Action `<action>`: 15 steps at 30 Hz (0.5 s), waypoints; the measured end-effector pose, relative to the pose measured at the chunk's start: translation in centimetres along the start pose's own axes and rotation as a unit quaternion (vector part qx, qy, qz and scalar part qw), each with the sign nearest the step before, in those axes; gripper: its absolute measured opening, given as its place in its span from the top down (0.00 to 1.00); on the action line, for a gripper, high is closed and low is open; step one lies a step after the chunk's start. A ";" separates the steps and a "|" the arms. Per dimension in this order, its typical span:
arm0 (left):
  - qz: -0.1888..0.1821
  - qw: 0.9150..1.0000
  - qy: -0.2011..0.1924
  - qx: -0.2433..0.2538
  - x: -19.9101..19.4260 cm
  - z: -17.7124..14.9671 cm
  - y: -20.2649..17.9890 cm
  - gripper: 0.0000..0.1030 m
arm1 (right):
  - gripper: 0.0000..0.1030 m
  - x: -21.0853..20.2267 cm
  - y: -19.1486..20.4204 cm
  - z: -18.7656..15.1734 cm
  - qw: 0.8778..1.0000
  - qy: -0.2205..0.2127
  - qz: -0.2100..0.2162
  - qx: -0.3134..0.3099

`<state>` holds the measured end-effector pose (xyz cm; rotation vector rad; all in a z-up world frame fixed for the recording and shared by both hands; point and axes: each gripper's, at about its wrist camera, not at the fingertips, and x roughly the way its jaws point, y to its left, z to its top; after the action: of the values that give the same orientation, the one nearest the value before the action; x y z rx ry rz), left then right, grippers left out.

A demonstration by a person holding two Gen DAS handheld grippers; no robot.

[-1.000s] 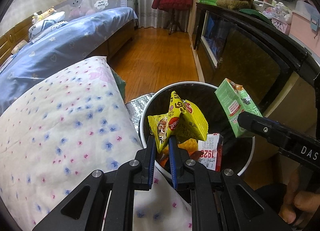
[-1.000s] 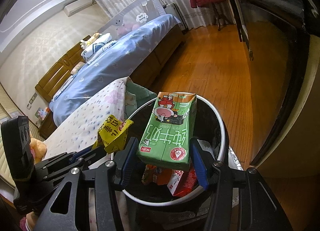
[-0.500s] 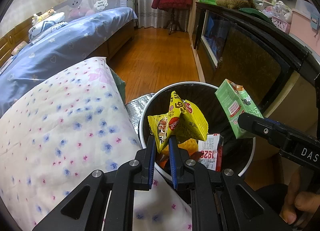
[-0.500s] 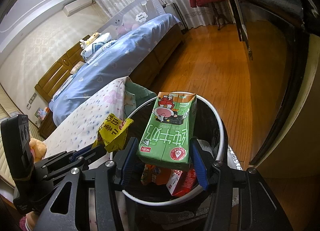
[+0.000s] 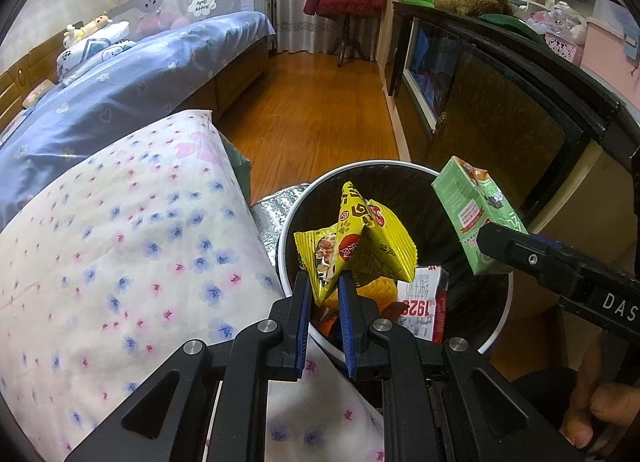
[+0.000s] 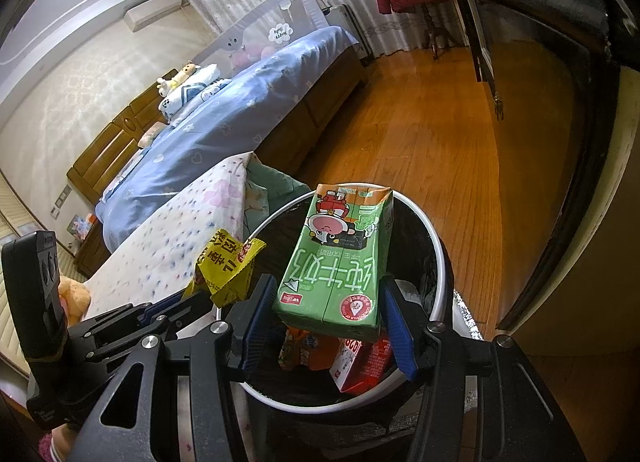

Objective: Collect trash
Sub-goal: 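Hold both items above the bin opening, then open both tools to drop them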

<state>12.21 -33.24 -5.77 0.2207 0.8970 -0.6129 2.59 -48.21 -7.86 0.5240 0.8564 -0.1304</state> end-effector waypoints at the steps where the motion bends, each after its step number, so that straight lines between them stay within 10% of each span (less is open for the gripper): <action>1: -0.001 1.000 0.000 0.000 0.0 0.0 0.0 0.87 | 0.48 0.0 0.0 0.0 1.000 0.001 -0.001 0.000; 15: -0.004 1.000 -0.006 -0.003 -0.9 -0.3 0.0 0.73 | 0.46 0.4 -0.9 0.1 1.000 0.012 0.012 0.025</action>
<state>11.63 -32.75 -5.23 0.2086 0.8888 -0.6184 2.63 -48.99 -8.47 0.5835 0.8710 -0.1252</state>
